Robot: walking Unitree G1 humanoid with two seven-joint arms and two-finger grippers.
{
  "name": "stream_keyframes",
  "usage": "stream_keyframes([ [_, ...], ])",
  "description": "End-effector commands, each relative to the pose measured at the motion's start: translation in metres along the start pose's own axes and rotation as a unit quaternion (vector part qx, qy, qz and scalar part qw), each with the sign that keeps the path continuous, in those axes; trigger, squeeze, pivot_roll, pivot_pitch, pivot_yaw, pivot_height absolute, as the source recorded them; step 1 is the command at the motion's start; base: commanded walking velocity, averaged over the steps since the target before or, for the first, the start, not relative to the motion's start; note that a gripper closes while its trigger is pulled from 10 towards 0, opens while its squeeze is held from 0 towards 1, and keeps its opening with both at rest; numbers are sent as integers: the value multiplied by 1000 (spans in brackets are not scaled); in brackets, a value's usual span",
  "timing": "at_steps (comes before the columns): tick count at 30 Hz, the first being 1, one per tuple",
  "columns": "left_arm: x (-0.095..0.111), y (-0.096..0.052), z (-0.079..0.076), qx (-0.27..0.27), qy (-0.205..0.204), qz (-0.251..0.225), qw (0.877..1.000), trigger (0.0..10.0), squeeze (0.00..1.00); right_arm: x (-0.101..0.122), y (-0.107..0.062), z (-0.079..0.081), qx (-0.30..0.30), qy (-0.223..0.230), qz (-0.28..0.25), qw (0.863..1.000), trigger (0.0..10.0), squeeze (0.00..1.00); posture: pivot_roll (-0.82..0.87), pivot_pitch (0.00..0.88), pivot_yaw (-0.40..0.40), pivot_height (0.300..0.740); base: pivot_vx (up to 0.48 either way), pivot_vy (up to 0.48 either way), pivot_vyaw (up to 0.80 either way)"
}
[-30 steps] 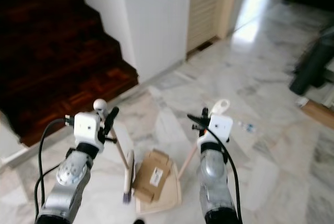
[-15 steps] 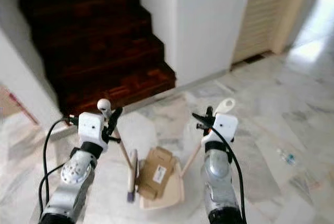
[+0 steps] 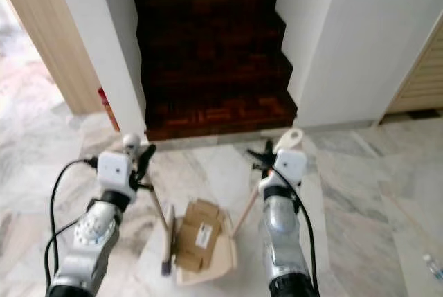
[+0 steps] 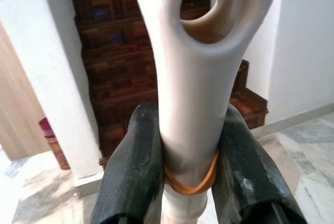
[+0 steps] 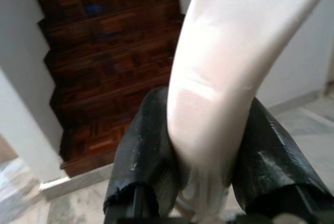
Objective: Sweep floor
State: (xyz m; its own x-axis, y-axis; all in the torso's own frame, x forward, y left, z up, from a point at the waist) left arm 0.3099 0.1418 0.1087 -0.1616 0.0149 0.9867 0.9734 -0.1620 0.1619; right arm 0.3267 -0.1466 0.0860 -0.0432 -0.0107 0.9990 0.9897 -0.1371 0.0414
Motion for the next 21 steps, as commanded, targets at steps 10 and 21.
stream_keyframes([
  [10,9,6,-4,-3,-6,-17,1000,10000,0,15,7,-2,-5,7,-26,1000,10000,0,60,0,3,740,0,0,0],
  [21,9,9,-6,-8,-8,-18,1000,10000,0,17,8,-1,0,6,-31,1000,10000,0,56,0,4,740,0,0,0],
])
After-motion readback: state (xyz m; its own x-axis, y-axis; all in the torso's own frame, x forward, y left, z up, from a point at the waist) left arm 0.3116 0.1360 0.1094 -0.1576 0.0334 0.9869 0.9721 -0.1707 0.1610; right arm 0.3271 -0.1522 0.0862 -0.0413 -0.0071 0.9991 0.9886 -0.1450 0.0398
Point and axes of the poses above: a point about 5 cm out from each wrist's last joint towards the gripper, its own y axis pointing out of the wrist towards the gripper, its own x axis along the axis of the wrist's last joint, z = x × y, the point moved 2 cm from there along y, pointing out of the wrist towards the gripper, and after that the axes turned 6 degrees about -y, right-handed, at the moved point
